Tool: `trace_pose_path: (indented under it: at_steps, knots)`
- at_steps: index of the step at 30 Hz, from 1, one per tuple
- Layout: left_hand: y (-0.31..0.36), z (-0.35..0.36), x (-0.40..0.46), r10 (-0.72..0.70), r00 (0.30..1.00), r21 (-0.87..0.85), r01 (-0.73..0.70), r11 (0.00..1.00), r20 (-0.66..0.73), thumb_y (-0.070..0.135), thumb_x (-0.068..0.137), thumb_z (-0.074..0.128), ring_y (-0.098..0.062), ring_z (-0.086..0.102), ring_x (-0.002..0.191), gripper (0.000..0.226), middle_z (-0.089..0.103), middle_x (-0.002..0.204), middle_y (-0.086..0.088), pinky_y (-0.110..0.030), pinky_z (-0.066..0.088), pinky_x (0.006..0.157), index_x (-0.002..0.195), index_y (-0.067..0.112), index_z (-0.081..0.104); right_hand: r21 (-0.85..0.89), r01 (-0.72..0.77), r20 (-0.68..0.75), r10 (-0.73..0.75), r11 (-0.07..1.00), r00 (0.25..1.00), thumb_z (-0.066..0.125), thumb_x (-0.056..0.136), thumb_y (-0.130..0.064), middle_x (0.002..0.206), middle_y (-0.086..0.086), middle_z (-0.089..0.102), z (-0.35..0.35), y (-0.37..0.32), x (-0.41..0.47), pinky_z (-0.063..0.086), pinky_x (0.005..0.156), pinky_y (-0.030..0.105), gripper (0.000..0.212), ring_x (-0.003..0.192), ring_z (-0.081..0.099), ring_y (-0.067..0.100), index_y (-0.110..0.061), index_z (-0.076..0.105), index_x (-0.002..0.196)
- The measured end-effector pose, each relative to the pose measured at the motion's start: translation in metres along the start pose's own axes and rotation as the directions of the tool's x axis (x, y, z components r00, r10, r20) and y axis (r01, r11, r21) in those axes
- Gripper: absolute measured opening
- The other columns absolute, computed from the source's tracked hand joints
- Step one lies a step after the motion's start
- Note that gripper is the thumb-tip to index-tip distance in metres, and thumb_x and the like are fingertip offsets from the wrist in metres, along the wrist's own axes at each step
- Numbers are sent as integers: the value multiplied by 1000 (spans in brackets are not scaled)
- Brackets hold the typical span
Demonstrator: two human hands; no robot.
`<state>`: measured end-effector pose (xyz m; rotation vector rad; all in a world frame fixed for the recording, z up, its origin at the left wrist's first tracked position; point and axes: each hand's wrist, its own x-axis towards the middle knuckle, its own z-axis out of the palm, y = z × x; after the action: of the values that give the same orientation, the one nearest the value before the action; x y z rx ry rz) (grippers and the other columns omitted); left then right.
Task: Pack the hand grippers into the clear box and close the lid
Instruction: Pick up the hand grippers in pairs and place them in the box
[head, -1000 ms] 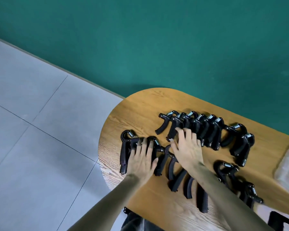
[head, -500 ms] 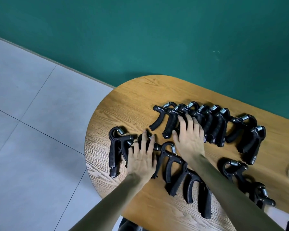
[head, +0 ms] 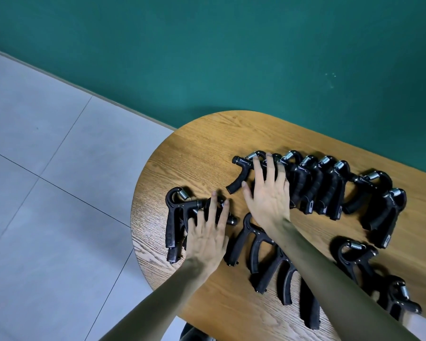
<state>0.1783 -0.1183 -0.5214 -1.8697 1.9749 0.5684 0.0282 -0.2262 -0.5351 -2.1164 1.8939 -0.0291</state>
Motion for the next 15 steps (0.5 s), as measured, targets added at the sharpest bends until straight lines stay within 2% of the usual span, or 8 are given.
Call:
trace_pose_path:
  at_steps: [3, 8, 10, 13, 15]
  knots:
    - [-1, 0, 0, -1, 1000, -7, 1, 1000, 2, 40, 104, 38, -31, 41, 119, 90, -44, 157, -17, -45, 37, 100, 152, 20, -36, 0, -14, 19, 14, 1000, 1000, 37, 101, -50, 169, 13, 7, 9, 2, 3, 27, 118, 57, 73, 152, 9, 42, -16, 10, 161]
    - [-2, 0, 0, 10, 1000, -25, -10, 1000, -1, 40, 106, 34, -31, 41, 119, 86, -47, 155, -16, -46, 35, 101, 151, 21, -37, 25, -3, 18, 3, 1000, 1000, 39, 101, -48, 170, 7, 4, 16, 2, 3, 9, 124, 57, 75, 153, -10, 42, -14, 7, 161]
    - [-1, -2, -1, 14, 1000, -12, -14, 1000, -8, 40, 107, 33, -32, 40, 119, 86, -49, 153, -16, -48, 35, 102, 150, 20, -38, 21, 77, -2, -77, 997, 997, 40, 102, -41, 169, 9, 4, 16, -1, 2, 8, 125, 55, 72, 153, -10, 40, -13, 9, 161]
    - [-4, -3, -2, -4, 1000, -3, 4, 1000, -18, 35, 106, 38, -35, 38, 124, 87, -49, 153, -15, -52, 32, 108, 152, 20, -35, 16, 296, -22, -295, 955, 955, 41, 105, -31, 169, 13, 3, 24, -14, -3, 13, 126, 48, 67, 155, -4, 30, -11, 11, 161]
    - [-8, -3, -3, -21, 999, 21, 22, 1000, -48, 32, 105, 44, -35, 39, 122, 90, -48, 154, -15, -53, 34, 106, 154, 20, -31, 87, 306, -20, -305, 948, 952, 38, 107, -29, 169, 11, 2, 31, -24, -4, 20, 124, 41, 63, 156, 0, 25, -13, 10, 161]
